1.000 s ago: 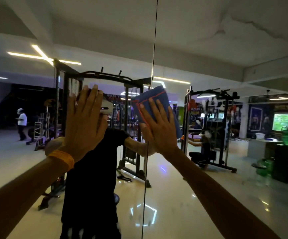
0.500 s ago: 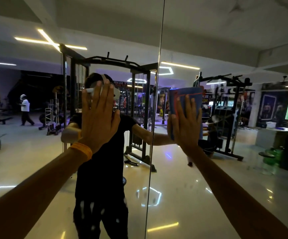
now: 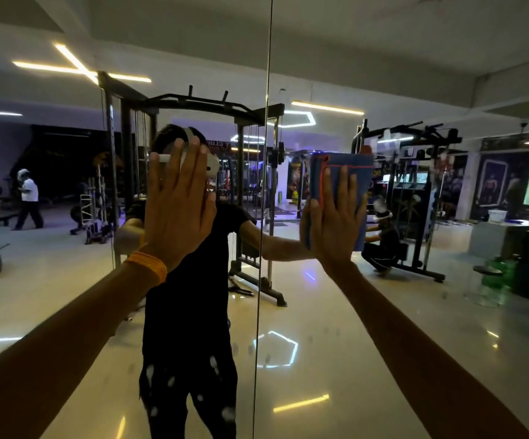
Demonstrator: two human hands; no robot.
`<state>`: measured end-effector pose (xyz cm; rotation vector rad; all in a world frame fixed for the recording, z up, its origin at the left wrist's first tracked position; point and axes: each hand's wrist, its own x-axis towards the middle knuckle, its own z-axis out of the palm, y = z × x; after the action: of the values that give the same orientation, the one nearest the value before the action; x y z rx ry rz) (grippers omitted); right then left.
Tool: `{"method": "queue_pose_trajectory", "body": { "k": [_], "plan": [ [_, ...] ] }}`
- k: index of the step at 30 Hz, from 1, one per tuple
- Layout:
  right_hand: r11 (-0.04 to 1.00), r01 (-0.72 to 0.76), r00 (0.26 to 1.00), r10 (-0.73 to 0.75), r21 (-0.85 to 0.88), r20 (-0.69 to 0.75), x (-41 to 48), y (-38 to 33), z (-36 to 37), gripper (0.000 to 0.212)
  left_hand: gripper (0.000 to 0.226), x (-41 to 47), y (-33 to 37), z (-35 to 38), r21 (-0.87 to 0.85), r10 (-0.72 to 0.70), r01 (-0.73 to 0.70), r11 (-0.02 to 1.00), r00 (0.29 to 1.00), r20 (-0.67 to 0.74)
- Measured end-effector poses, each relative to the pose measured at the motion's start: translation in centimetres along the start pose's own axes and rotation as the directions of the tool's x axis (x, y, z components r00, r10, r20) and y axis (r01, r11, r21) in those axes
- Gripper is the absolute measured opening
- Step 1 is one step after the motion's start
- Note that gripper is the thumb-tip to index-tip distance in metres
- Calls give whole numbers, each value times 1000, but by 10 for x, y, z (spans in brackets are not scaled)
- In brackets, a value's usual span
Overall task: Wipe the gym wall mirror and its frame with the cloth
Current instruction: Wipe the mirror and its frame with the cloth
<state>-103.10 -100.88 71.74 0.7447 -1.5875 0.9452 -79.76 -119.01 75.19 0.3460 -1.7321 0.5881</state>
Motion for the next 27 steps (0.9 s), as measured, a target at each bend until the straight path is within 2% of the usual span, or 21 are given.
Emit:
{"method": "queue_pose_trajectory", "body": {
  "k": [1,3,5,6,7,8,9,11,13,14,16,19,20,21,22,23,25,26,27],
  "plan": [
    [1000,16,1000,-16,0,-2,-6,-8,2,61,69,0,1,-1,-1,-1,1,1000,1000,1],
    [969,246,968,-247,10,47,-30,-25,7,60,69,1,2,-2,1,-2,2,1000,1000,5],
    [851,524,845,-523,26,110,-46,-20,5,55,69,0,2,-2,0,-8,8,1000,1000,-2],
    [798,603,791,-601,23,112,-42,-10,2,53,69,0,2,-2,-1,-12,12,1000,1000,-6],
    [776,631,772,-628,5,96,-30,2,0,53,68,1,2,-1,-4,-15,15,1000,1000,-8],
    [795,606,794,-603,-18,76,-15,14,-1,54,68,2,3,-1,-10,-15,15,1000,1000,-9],
    [854,519,854,-517,-27,51,2,24,-2,56,68,4,5,0,-16,-10,10,1000,1000,-11],
    [971,239,971,-239,-8,12,38,39,-5,59,68,13,10,1,-16,-1,0,1000,1000,-20],
    [999,47,998,-46,20,-34,53,34,-5,61,70,27,18,1,-11,2,-2,1000,1000,-29],
    [999,52,998,-51,11,-46,49,26,-1,61,70,34,22,2,-10,-3,2,1000,1000,-27],
    [973,229,973,-229,-10,-18,28,5,7,63,72,45,28,4,-7,-15,15,1000,1000,-15],
    [815,579,813,-578,7,65,8,4,7,61,72,48,34,9,11,-11,11,1000,1000,-6],
    [771,637,768,-636,13,75,16,12,2,59,71,47,34,11,16,-8,8,1000,1000,-5],
    [758,652,756,-650,3,78,30,20,0,60,71,47,34,12,20,-8,8,1000,1000,-5],
    [796,606,794,-604,-9,70,48,28,-3,61,71,47,33,13,25,-8,8,1000,1000,-5],
    [865,501,865,-500,-10,48,70,33,-5,60,71,47,32,13,34,-9,9,999,1000,-7],
    [977,215,977,-215,10,5,106,33,-12,63,71,48,32,14,46,-8,8,999,1000,-7],
    [992,127,992,-127,13,-5,110,24,-13,65,71,48,32,15,50,-9,9,999,1000,-6],
    [993,118,993,-118,3,-20,105,12,-11,65,71,48,32,15,52,-13,13,999,1000,-7]
  ]
}}
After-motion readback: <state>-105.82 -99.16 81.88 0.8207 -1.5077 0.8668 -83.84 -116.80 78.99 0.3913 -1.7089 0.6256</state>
